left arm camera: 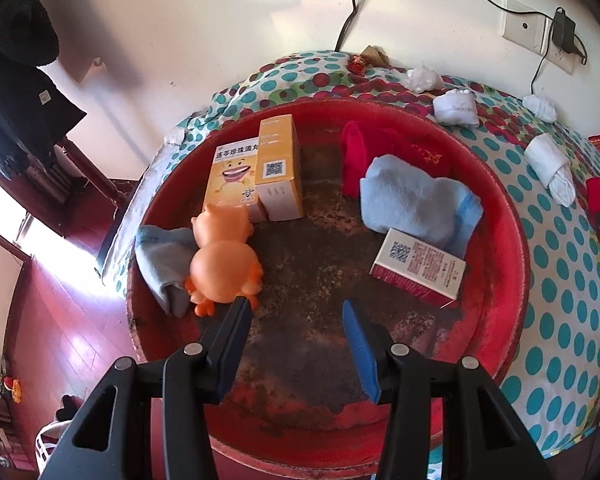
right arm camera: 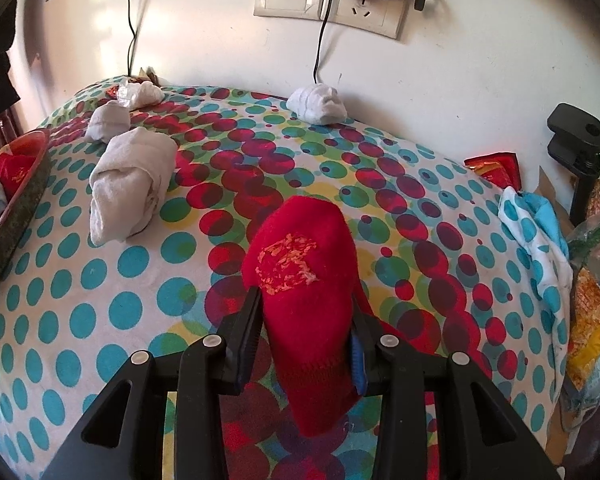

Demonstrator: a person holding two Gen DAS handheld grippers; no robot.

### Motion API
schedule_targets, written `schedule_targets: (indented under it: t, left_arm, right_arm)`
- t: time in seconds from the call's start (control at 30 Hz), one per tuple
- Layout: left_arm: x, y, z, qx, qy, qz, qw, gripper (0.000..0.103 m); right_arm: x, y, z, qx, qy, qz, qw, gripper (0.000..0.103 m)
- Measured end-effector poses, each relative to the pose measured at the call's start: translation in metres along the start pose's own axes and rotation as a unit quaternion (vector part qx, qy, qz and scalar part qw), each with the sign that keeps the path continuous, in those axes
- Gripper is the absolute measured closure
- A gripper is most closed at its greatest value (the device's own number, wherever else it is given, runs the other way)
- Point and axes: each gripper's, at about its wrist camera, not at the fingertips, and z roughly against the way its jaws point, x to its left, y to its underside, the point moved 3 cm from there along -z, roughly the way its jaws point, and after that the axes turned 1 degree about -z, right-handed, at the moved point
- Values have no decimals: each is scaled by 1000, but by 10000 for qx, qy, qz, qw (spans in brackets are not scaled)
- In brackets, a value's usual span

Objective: Organize objects
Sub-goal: 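Carry the red sock into the red tray and open the right tool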

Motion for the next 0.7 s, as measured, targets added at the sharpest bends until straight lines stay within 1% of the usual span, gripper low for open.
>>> schedule_targets:
  t: [0.1,0.2,0.37,0.5,0.7]
  left_arm:
    - [4,2,0,-48,58,98,9999,54]
    - [8,3,2,-136,31,145,9998,54]
    - [16,6,5,-367,7,260,9990,54]
    - [27,11,5,-486,7,463,9977,54]
    - [37,18,-3,-530,141,699,9960,54]
  right_arm:
    - [0,-2,5,-39,-96,-77,9999,69]
    - [2,-5,15,-109,-233,-212,9994,69]
    - [20,-14,41,-291,-567,-331,9974,69]
    - [47,-22,61,-420,-923,-324,9943,69]
    - [115,-36,85,-512,-1400,52,9888,69]
